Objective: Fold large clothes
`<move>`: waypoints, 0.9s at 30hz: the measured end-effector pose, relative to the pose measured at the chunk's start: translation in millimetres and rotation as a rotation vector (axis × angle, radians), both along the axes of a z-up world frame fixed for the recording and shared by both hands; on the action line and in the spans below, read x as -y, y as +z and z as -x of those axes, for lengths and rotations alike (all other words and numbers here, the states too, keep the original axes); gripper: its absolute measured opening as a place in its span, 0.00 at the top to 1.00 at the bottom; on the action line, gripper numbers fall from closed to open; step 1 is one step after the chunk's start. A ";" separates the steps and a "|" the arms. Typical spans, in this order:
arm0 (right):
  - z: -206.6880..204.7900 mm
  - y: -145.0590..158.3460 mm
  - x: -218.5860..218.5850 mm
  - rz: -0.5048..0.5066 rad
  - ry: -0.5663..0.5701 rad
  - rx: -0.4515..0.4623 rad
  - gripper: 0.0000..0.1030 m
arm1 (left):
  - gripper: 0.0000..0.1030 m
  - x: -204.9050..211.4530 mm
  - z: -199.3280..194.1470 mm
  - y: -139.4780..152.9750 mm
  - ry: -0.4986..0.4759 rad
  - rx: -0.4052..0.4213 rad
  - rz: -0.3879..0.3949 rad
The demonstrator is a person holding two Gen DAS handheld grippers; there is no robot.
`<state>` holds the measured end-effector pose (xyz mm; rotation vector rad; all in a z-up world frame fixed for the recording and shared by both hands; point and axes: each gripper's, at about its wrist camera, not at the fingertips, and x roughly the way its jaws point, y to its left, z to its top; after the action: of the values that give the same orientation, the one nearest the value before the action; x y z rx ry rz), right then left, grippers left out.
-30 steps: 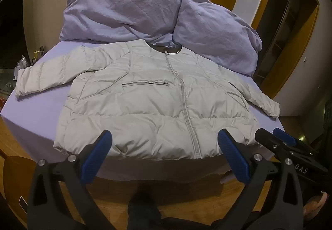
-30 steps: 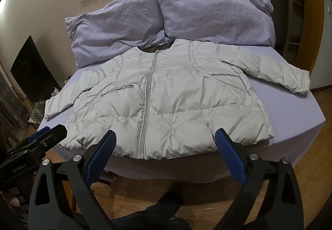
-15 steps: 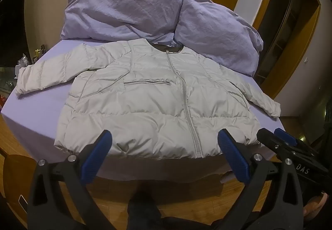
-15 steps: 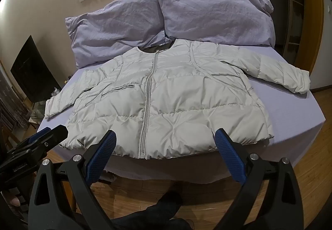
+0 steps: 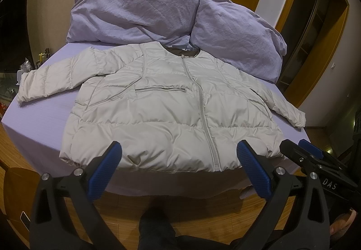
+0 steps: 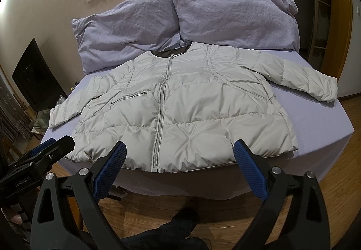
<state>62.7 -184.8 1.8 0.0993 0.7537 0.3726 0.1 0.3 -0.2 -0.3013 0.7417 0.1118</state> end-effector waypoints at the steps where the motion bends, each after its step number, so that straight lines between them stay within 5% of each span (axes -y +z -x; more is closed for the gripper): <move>1: 0.0 0.0 0.0 0.000 0.000 0.000 0.05 | 0.02 0.0 0.1 0.0 0.000 0.000 0.000; 27: 1.2 1.7 -0.1 -0.001 0.002 0.002 0.05 | 0.02 0.1 0.0 -0.1 0.001 -0.002 0.002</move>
<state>61.5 -184.7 3.5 0.0993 0.7513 0.3747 0.1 0.2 -0.2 -0.3033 0.7441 0.1129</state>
